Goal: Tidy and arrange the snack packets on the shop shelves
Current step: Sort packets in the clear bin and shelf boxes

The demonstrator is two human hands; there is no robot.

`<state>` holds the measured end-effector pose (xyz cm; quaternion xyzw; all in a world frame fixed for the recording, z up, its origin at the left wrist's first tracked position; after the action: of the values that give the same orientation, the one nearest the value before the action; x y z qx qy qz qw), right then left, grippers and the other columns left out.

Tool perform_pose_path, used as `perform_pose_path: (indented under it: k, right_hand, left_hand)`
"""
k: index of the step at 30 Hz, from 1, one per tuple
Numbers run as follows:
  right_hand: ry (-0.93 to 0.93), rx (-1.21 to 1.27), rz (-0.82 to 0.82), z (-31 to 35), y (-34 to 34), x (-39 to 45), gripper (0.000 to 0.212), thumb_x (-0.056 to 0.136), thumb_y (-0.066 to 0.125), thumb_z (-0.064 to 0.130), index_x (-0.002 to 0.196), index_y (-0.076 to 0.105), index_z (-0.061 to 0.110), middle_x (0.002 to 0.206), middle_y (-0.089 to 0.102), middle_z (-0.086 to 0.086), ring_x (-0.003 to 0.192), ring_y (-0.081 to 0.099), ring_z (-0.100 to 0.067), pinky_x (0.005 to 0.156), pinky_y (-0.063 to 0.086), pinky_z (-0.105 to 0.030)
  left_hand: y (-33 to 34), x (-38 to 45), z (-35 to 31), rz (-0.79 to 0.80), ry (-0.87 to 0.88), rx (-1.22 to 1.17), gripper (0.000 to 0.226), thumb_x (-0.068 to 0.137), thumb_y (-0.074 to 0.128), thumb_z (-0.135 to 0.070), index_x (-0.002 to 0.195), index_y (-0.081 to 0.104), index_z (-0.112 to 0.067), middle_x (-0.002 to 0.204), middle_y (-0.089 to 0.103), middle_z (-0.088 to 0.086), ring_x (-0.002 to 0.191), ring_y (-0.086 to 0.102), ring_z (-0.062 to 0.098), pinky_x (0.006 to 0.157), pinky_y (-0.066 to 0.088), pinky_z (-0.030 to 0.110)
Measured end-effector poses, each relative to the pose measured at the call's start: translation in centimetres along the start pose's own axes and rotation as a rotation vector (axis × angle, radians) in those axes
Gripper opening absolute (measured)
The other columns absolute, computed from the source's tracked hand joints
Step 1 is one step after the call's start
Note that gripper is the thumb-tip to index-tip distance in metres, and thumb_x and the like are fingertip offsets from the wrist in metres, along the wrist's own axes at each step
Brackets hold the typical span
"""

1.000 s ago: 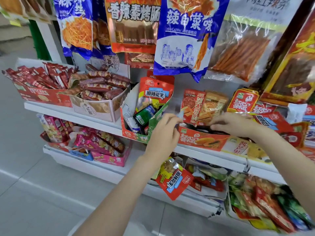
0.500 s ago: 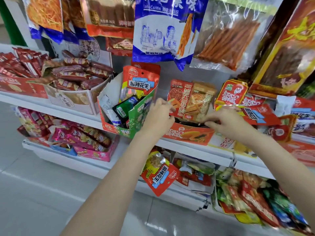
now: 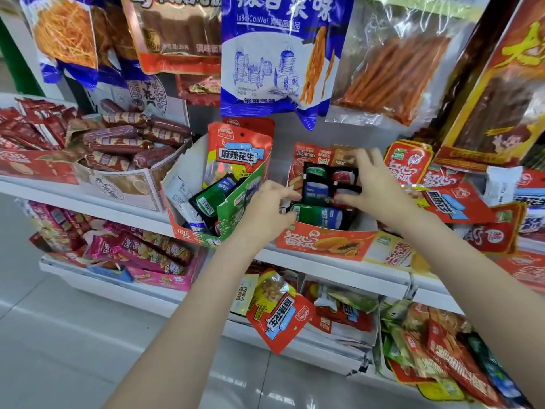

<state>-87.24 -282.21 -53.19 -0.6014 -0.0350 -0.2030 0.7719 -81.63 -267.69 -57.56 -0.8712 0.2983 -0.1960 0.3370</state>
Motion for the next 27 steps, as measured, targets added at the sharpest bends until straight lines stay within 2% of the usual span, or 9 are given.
perform_pose_path:
  k: [3,6,9,13,16,19,21,23,27]
  right_hand:
    - [0.057,-0.051,0.108,-0.6,1.3,1.1,0.095,0.073,0.077,0.027,0.145,0.016,0.021,0.142,0.025,-0.012,0.119,0.047,-0.034,0.093,0.047,-0.044]
    - [0.147,-0.055,0.290,-1.7,3.7,1.2,0.071,0.079,0.072,0.027,0.138,0.036,0.014,0.135,0.047,-0.015,0.118,0.050,-0.032,0.089,0.044,-0.035]
    - [0.133,-0.082,0.064,-1.9,1.8,0.4,0.033,0.085,0.065,0.026,0.114,0.063,0.009,0.108,0.066,-0.016,0.098,0.059,-0.033,0.075,0.048,-0.036]
    - [0.164,0.181,-0.383,-2.8,-5.4,-3.0,0.017,0.085,0.065,0.023,0.071,0.060,0.015,0.069,0.061,-0.005,0.063,0.049,-0.020,0.056,0.031,-0.029]
    - [0.282,0.461,-0.362,-4.8,-8.1,-5.6,0.036,0.083,0.068,0.020,0.057,0.043,0.024,0.057,0.042,0.005,0.055,0.042,-0.013,0.057,0.034,-0.026]
    - [0.401,0.627,-0.189,-6.7,-8.5,-8.6,0.019,0.082,0.068,0.016,0.069,0.055,0.017,0.067,0.055,-0.004,0.041,0.048,-0.005,0.037,0.039,-0.020]
    - [0.439,0.674,-0.112,-7.6,-9.1,-10.8,0.013,0.081,0.068,0.013,0.074,0.057,0.013,0.070,0.059,-0.008,0.044,0.054,-0.009,0.038,0.044,-0.020]
    - [0.447,0.745,-0.060,-8.1,-9.6,-12.6,0.008,0.082,0.067,0.010,0.078,0.060,0.013,0.075,0.063,-0.009,0.055,0.061,-0.020,0.049,0.051,-0.032]
    - [0.538,0.864,-0.126,-10.6,-9.8,-17.0,0.007,0.081,0.066,0.008,0.081,0.061,0.013,0.077,0.066,-0.005,0.060,0.056,-0.023,0.046,0.045,-0.025]
  left_hand:
    - [0.1,0.0,0.2,0.011,0.009,-0.015,0.035,0.086,0.061,-0.011,0.120,0.059,-0.017,0.122,0.044,0.004,0.107,0.050,0.017,0.103,0.040,0.035]
    - [0.1,0.0,0.2,-0.003,0.000,-0.037,0.034,0.086,0.061,-0.010,0.119,0.060,-0.018,0.120,0.044,0.003,0.108,0.051,0.018,0.103,0.040,0.035]
    - [0.0,0.2,0.2,-0.020,-0.001,-0.039,0.033,0.086,0.061,-0.008,0.117,0.062,-0.017,0.117,0.044,0.001,0.107,0.050,0.017,0.102,0.040,0.033]
    - [0.0,0.6,0.1,-0.033,-0.005,-0.013,0.030,0.086,0.061,-0.009,0.115,0.064,-0.017,0.119,0.046,0.005,0.109,0.051,0.021,0.102,0.041,0.034]
    - [-1.6,0.2,-0.7,-0.204,-0.006,0.106,0.025,0.089,0.055,-0.014,0.113,0.064,-0.014,0.118,0.050,0.007,0.111,0.048,0.023,0.098,0.040,0.034]
    - [-2.7,-1.1,-4.3,-0.305,0.134,-0.024,0.025,0.091,0.054,-0.020,0.115,0.062,-0.019,0.112,0.051,-0.003,0.109,0.048,0.013,0.094,0.041,0.027]
    - [-1.0,-1.8,-7.3,-0.140,0.195,-0.272,0.028,0.091,0.055,-0.022,0.119,0.058,-0.022,0.116,0.054,-0.008,0.105,0.052,0.003,0.090,0.043,0.016]
    - [2.2,-2.5,-10.4,0.109,0.200,-0.438,0.033,0.092,0.054,-0.021,0.125,0.053,-0.021,0.122,0.055,-0.007,0.106,0.054,0.003,0.088,0.043,0.008]
    - [6.4,-3.6,-15.0,0.332,0.241,-0.410,0.043,0.091,0.055,-0.015,0.130,0.044,-0.027,0.116,0.050,-0.014,0.092,0.059,0.013,0.080,0.051,0.022]
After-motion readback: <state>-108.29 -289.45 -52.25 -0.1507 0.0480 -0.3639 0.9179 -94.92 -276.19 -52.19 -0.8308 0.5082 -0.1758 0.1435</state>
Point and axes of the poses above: each hand's wrist, its own x-axis towards the middle knuckle, its own y-axis out of the palm, z = x × y, the point moved 10 cm from there along x, towards the middle knuckle
